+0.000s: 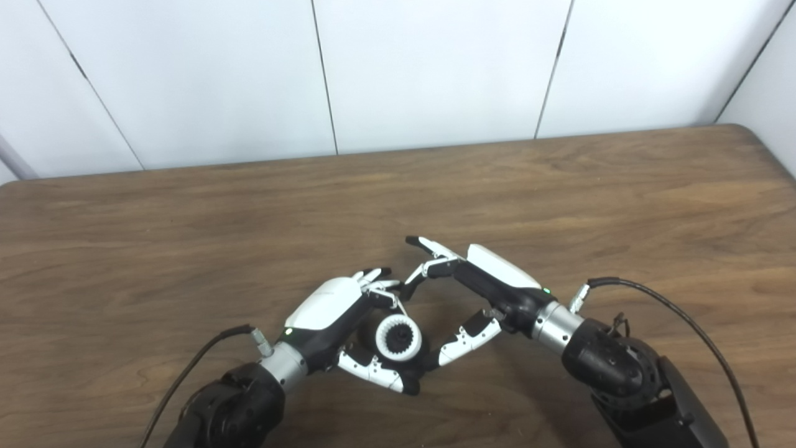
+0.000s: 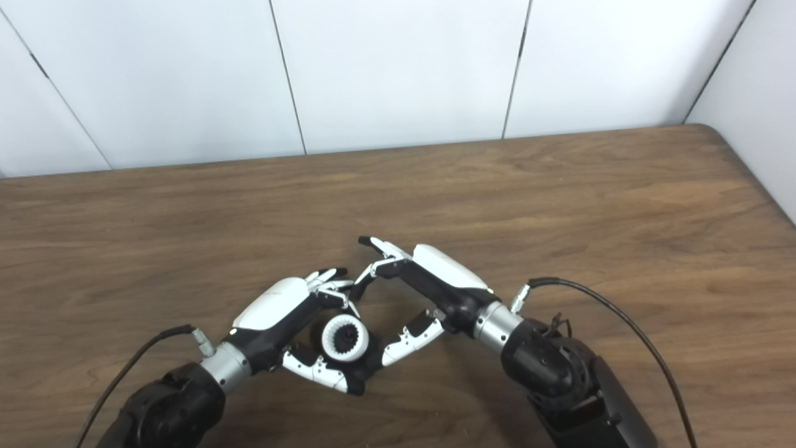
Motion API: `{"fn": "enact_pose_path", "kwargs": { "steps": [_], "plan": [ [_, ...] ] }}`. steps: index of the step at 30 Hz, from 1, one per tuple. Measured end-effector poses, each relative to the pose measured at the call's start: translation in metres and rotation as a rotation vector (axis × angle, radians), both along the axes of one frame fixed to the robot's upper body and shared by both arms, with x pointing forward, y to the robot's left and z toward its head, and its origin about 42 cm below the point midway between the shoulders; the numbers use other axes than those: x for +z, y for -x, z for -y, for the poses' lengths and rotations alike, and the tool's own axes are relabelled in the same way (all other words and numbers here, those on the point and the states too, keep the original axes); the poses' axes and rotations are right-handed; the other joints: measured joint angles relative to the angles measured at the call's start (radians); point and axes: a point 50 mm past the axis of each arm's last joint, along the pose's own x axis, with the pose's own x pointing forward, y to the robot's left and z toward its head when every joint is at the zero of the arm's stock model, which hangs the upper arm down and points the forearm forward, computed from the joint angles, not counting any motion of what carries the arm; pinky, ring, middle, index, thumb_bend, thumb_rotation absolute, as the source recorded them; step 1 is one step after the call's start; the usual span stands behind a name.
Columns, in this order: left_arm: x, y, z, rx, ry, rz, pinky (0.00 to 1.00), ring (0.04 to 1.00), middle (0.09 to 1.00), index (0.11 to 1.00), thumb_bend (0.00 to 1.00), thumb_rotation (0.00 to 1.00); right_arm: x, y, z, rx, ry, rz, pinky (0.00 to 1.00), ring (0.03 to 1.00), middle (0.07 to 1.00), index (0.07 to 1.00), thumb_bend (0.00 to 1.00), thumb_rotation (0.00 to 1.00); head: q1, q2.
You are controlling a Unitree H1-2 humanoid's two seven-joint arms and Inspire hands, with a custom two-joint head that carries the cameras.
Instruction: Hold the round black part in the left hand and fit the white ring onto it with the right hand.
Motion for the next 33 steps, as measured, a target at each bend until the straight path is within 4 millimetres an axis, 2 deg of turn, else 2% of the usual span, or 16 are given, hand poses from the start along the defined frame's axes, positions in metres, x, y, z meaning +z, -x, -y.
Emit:
{"fn": "enact_pose_path", "kwargs": {
  "steps": [9, 13, 17, 21, 27, 33],
  "plan": [
    [0.0, 0.0, -0.001, -0.002, 0.001, 0.0, 1.0, 1.0, 0.888, 0.476, 0.52, 0.06, 0.011, 0.002, 0.007, -0.018, -0.038, 0.02, 0.9, 1.0, 1.0, 0.65, 0.91, 0.28, 0.0, -0.008],
    [-0.001, 0.0, -0.001, -0.003, 0.001, 0.0, 1.0, 1.0, 0.887, 0.476, 0.52, 0.06, 0.019, 0.008, 0.008, -0.008, -0.075, 0.043, 0.93, 1.0, 1.0, 0.661, 0.9, 0.27, -0.002, -0.009],
    [-0.002, -0.001, -0.001, -0.006, 0.001, 0.003, 1.0, 1.0, 0.887, 0.476, 0.52, 0.06, 0.021, 0.015, 0.008, 0.009, -0.115, 0.036, 0.97, 1.0, 1.0, 0.662, 0.9, 0.31, -0.002, -0.011],
    [-0.002, -0.001, -0.002, -0.008, 0.002, 0.006, 1.0, 1.0, 0.886, 0.476, 0.52, 0.06, 0.03, 0.029, 0.007, 0.033, -0.148, 0.061, 0.93, 1.0, 1.0, 0.65, 0.91, 0.31, -0.003, -0.012],
    [-0.003, -0.002, -0.001, -0.008, 0.002, 0.006, 1.0, 1.0, 0.887, 0.476, 0.52, 0.06, 0.023, 0.041, 0.009, 0.042, -0.152, 0.02, 0.91, 1.0, 1.0, 0.643, 0.91, 0.32, -0.003, -0.018],
    [-0.004, -0.004, -0.001, -0.007, 0.001, 0.004, 1.0, 1.0, 0.887, 0.476, 0.52, 0.06, 0.019, 0.052, 0.01, 0.058, -0.143, -0.004, 0.93, 1.0, 1.0, 0.62, 0.9, 0.33, -0.002, -0.017]
  ]
}}
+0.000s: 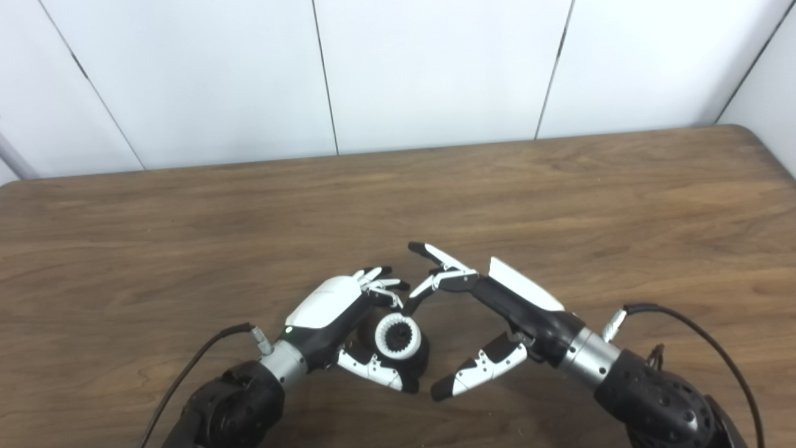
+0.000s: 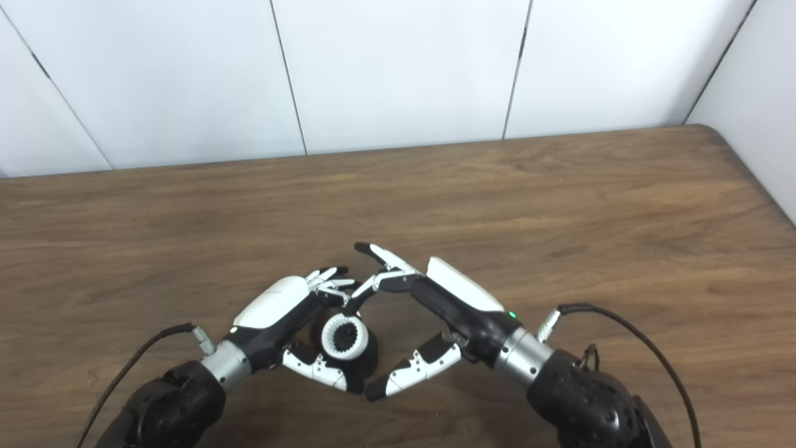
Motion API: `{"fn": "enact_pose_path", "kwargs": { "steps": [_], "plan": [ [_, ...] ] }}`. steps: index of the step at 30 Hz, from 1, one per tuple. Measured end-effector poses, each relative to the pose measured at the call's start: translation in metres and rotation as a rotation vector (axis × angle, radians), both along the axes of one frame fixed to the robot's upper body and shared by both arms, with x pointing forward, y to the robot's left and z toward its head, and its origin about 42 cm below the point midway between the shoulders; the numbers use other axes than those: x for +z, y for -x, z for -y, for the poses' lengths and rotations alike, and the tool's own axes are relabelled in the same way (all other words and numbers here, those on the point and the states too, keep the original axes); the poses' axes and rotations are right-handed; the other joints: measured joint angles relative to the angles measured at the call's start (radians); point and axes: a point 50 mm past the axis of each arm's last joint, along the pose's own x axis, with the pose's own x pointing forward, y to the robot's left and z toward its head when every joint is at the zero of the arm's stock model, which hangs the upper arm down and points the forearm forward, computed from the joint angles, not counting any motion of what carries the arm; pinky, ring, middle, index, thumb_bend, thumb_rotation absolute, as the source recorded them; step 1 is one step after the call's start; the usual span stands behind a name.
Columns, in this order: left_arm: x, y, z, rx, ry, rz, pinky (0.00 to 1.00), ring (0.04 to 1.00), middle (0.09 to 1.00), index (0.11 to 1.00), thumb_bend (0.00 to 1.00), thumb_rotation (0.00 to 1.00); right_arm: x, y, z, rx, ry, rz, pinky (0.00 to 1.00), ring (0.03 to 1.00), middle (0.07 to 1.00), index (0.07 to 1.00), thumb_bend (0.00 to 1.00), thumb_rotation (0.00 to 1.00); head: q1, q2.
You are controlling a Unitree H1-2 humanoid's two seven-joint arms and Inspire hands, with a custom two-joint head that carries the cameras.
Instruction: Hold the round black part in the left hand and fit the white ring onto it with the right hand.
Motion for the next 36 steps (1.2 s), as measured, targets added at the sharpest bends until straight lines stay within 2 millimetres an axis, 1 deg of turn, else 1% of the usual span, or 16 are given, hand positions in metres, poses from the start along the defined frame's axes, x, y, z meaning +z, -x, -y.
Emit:
{"fn": "enact_pose_path", "kwargs": {
  "steps": [6, 12, 18, 23, 36],
  "plan": [
    [0.0, 0.0, 0.001, 0.002, 0.0, -0.001, 1.0, 1.0, 0.887, 0.476, 0.52, 0.06, -0.009, 0.007, 0.002, 0.009, 0.028, -0.05, 0.92, 1.0, 1.0, 0.605, 0.91, 0.35, 0.003, 0.005],
    [0.0, 0.0, 0.001, 0.002, 0.003, -0.001, 1.0, 1.0, 0.886, 0.476, 0.52, 0.06, -0.011, 0.008, 0.002, 0.004, 0.045, -0.059, 0.91, 1.0, 1.0, 0.61, 0.91, 0.34, 0.003, 0.009],
    [0.0, 0.0, 0.002, 0.004, 0.004, -0.003, 1.0, 1.0, 0.882, 0.476, 0.52, 0.06, -0.016, 0.006, 0.003, -0.006, 0.069, -0.075, 0.88, 1.0, 1.0, 0.618, 0.92, 0.33, 0.005, 0.009],
    [0.0, 0.0, 0.002, 0.005, 0.004, -0.003, 1.0, 1.0, 0.885, 0.476, 0.52, 0.06, -0.025, 0.002, 0.005, -0.019, 0.086, -0.104, 0.88, 1.0, 1.0, 0.648, 0.91, 0.33, 0.009, 0.008],
    [0.0, 0.0, 0.003, 0.007, 0.003, -0.001, 1.0, 1.0, 0.886, 0.476, 0.52, 0.06, -0.03, -0.002, 0.008, -0.03, 0.106, -0.117, 0.87, 1.0, 1.0, 0.684, 0.91, 0.34, 0.011, 0.003]
  ]
}}
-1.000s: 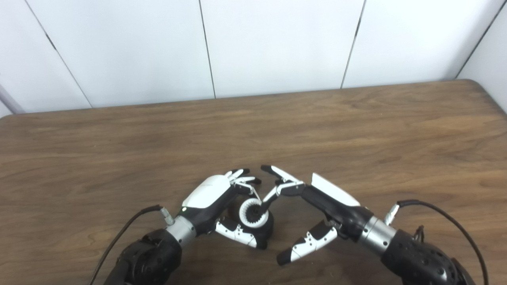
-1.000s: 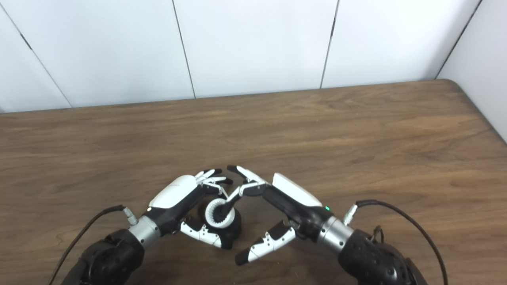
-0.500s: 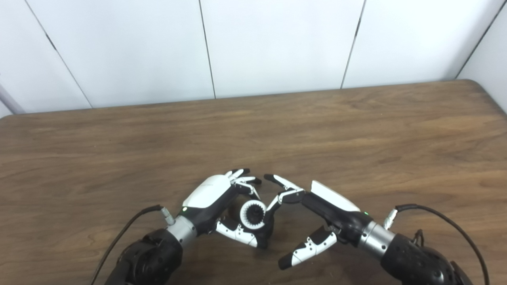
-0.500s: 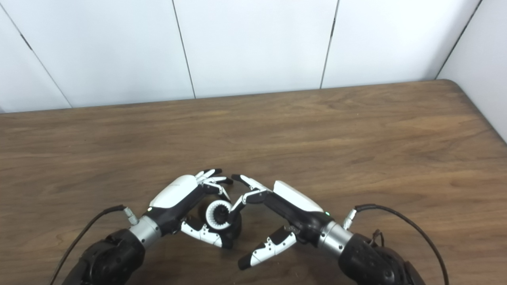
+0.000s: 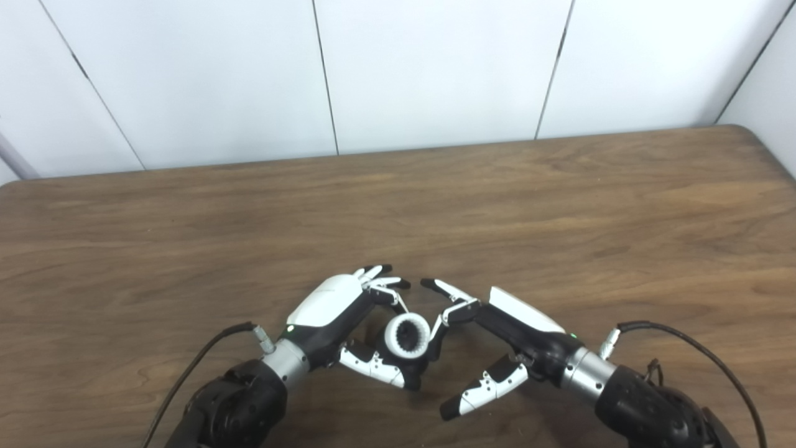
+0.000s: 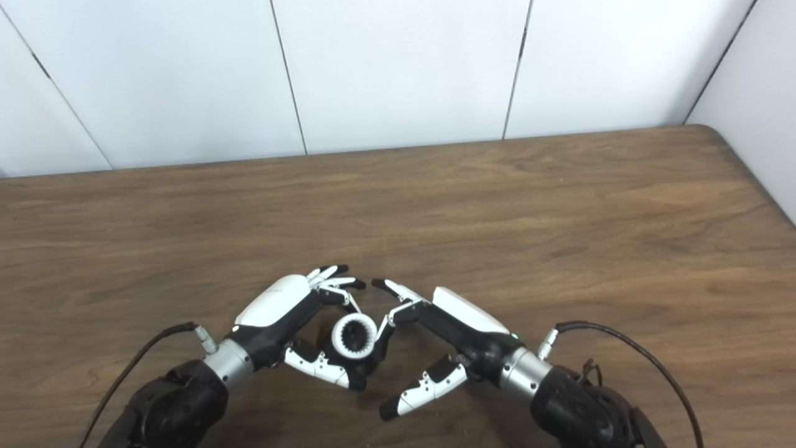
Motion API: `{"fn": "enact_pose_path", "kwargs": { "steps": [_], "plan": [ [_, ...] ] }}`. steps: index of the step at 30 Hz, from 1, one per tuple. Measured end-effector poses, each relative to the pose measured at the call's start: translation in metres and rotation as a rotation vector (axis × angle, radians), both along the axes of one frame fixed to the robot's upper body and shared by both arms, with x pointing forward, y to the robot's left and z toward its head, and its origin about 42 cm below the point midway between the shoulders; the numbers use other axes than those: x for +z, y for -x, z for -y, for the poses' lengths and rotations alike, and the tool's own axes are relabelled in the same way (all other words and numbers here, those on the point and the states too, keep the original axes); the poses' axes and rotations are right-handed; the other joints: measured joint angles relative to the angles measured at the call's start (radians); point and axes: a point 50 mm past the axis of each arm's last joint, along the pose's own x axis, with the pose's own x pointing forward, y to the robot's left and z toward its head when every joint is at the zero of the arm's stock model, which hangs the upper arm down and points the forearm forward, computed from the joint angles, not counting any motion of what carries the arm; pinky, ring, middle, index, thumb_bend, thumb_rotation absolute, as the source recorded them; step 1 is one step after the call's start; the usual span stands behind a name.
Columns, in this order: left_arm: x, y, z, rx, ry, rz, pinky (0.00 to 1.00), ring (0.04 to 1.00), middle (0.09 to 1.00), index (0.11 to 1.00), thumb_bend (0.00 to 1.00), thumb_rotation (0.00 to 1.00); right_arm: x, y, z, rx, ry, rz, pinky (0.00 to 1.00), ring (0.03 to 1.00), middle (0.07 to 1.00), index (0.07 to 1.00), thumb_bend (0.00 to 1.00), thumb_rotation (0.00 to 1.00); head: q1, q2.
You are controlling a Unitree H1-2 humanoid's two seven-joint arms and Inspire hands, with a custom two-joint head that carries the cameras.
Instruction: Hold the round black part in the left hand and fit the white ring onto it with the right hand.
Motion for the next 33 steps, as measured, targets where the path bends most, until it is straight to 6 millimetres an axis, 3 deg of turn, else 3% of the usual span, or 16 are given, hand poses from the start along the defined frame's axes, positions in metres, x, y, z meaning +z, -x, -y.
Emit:
{"fn": "enact_pose_path", "kwargs": {
  "steps": [16, 25, 33],
  "plan": [
    [0.0, 0.0, 0.0, 0.002, -0.001, -0.001, 1.0, 1.0, 0.888, 0.476, 0.52, 0.06, 0.003, -0.002, -0.001, 0.006, -0.005, 0.008, 0.89, 1.0, 1.0, 0.69, 0.91, 0.36, -0.002, -0.014],
    [0.0, -0.002, 0.003, 0.001, -0.004, 0.003, 1.0, 1.0, 0.885, 0.476, 0.52, 0.05, 0.035, -0.008, -0.008, 0.066, -0.06, 0.105, 0.94, 1.0, 1.0, 0.643, 0.9, 0.35, 0.0, -0.021],
    [-0.002, -0.005, 0.002, -0.001, -0.006, 0.005, 1.0, 1.0, 0.884, 0.476, 0.52, 0.06, 0.049, -0.004, 0.001, 0.063, -0.095, 0.116, 0.98, 1.0, 1.0, 0.621, 0.9, 0.33, -0.005, -0.031]
  ]
}}
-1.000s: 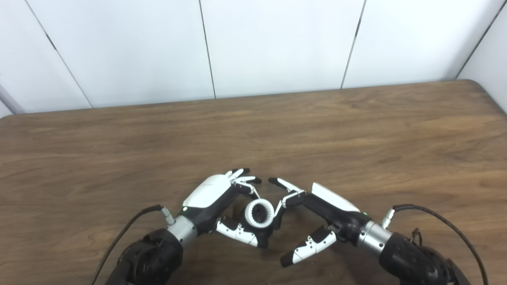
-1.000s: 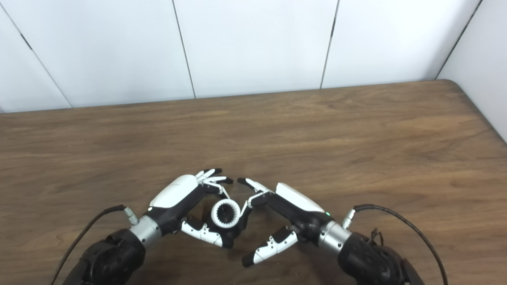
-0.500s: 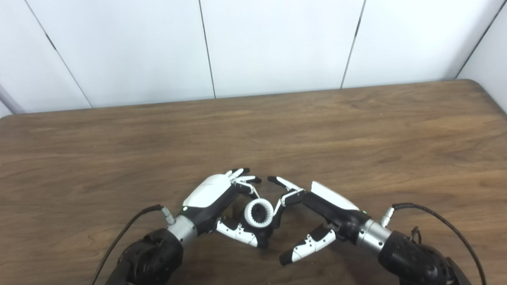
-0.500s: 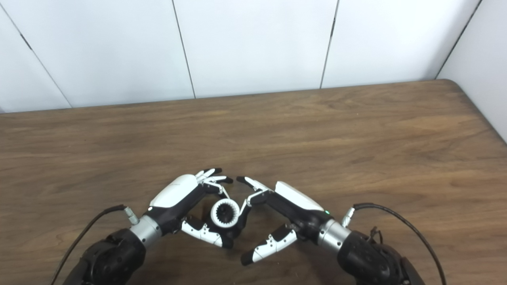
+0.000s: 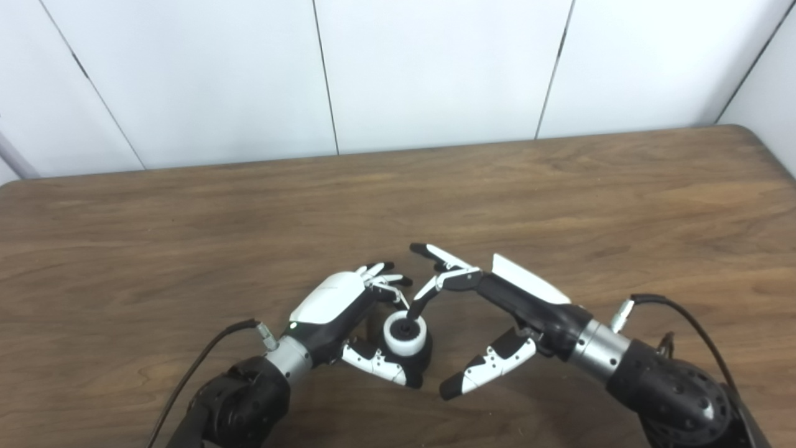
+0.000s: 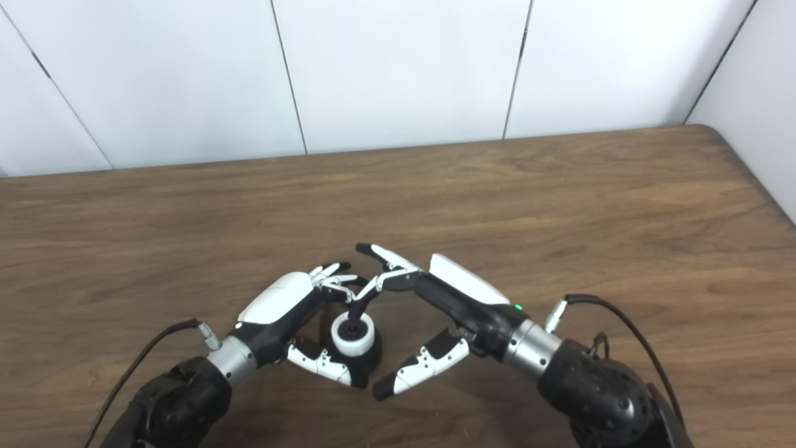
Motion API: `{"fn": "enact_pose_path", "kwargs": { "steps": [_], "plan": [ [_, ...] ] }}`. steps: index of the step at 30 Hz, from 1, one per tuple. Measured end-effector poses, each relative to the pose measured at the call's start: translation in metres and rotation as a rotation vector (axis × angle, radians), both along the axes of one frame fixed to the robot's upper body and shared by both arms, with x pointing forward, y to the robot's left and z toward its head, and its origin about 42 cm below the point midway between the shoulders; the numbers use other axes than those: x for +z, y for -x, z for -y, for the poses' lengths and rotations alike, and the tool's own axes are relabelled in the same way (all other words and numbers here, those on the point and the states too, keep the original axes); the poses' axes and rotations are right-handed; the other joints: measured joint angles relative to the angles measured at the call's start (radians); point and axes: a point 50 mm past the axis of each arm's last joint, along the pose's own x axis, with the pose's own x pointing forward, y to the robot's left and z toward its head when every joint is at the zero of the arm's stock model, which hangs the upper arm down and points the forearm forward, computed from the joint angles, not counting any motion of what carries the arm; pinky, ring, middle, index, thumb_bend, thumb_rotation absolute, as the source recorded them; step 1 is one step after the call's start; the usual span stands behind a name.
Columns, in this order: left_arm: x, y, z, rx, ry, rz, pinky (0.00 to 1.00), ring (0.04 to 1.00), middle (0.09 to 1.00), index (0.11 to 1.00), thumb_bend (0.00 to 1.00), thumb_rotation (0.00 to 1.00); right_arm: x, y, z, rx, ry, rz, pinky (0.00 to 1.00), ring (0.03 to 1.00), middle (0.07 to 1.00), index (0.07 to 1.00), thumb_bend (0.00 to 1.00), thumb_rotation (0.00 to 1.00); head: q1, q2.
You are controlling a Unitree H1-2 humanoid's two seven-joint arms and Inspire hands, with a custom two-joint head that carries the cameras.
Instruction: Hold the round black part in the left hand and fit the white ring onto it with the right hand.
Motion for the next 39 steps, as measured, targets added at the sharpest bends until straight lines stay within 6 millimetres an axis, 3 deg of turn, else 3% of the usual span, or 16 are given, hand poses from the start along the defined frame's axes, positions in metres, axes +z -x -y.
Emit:
{"fn": "enact_pose_path", "kwargs": {
  "steps": [10, 14, 21, 26, 30, 34, 39],
  "plan": [
    [-0.001, -0.001, 0.0, 0.002, 0.001, 0.0, 1.0, 1.0, 0.884, 0.476, 0.52, 0.06, 0.004, 0.001, 0.001, 0.004, -0.01, 0.009, 0.95, 1.0, 1.0, 0.621, 0.9, 0.31, -0.002, -0.002],
    [-0.001, -0.001, 0.0, 0.003, 0.001, -0.001, 1.0, 1.0, 0.885, 0.476, 0.52, 0.05, 0.003, -0.001, 0.007, -0.033, -0.014, 0.015, 0.94, 1.0, 1.0, 0.663, 0.9, 0.35, 0.0, -0.002],
    [-0.001, -0.001, 0.0, 0.004, 0.001, -0.002, 1.0, 1.0, 0.886, 0.476, 0.52, 0.05, -0.001, -0.002, 0.036, -0.188, -0.017, 0.046, 0.93, 1.0, 1.0, 0.718, 0.89, 0.36, 0.002, -0.005],
    [-0.002, -0.002, 0.0, 0.01, 0.007, 0.007, 1.0, 1.0, 0.884, 0.477, 0.52, 0.05, -0.009, -0.004, 0.065, -0.324, 0.0, 0.05, 0.93, 1.0, 1.0, 0.801, 0.83, 0.37, -0.005, -0.009],
    [-0.003, -0.002, -0.001, 0.015, 0.008, 0.011, 1.0, 1.0, 0.884, 0.477, 0.52, 0.06, -0.015, 0.007, 0.084, -0.4, 0.018, 0.05, 0.93, 1.0, 1.0, 0.845, 0.84, 0.44, -0.006, -0.017],
    [-0.004, -0.003, -0.001, 0.015, 0.01, 0.017, 1.0, 1.0, 0.885, 0.477, 0.52, 0.06, -0.032, 0.02, 0.098, -0.476, -0.033, -0.02, 0.97, 1.0, 1.0, 0.879, 0.8, 0.38, -0.009, -0.021],
    [-0.005, -0.004, -0.002, 0.014, 0.01, 0.019, 1.0, 1.0, 0.89, 0.477, 0.52, 0.05, -0.051, 0.04, 0.111, -0.54, -0.111, -0.12, 0.98, 0.992, 1.0, 0.921, 0.73, 0.43, -0.012, -0.031]
  ]
}}
